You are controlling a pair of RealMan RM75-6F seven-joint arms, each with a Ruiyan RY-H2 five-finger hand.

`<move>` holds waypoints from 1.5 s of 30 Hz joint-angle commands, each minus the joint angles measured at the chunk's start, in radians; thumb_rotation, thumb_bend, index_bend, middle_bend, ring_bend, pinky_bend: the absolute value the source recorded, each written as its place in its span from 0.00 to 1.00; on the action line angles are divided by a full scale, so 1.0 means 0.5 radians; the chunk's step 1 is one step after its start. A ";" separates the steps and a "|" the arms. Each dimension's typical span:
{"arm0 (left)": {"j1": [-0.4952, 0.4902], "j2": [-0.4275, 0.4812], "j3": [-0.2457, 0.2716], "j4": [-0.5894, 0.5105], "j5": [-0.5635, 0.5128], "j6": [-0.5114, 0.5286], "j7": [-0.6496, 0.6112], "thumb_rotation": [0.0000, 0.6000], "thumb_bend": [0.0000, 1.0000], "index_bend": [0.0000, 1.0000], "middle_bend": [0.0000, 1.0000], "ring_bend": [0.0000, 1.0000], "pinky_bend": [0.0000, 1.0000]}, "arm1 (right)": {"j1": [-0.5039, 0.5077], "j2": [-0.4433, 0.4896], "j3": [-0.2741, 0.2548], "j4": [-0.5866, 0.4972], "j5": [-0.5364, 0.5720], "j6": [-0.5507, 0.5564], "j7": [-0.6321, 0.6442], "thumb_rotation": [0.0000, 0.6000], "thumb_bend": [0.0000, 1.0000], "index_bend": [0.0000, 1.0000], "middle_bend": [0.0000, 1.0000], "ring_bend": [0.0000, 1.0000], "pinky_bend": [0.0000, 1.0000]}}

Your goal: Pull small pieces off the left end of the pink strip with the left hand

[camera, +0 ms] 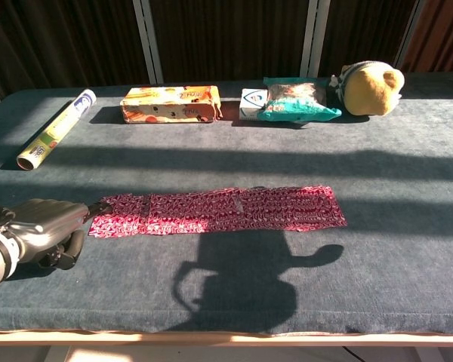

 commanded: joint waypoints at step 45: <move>0.396 0.355 0.743 -0.384 0.909 0.424 -0.067 1.00 0.73 0.00 0.94 1.00 1.00 | -0.032 -0.043 -0.006 -0.047 -0.031 0.061 -0.077 1.00 0.18 0.00 0.00 0.00 0.01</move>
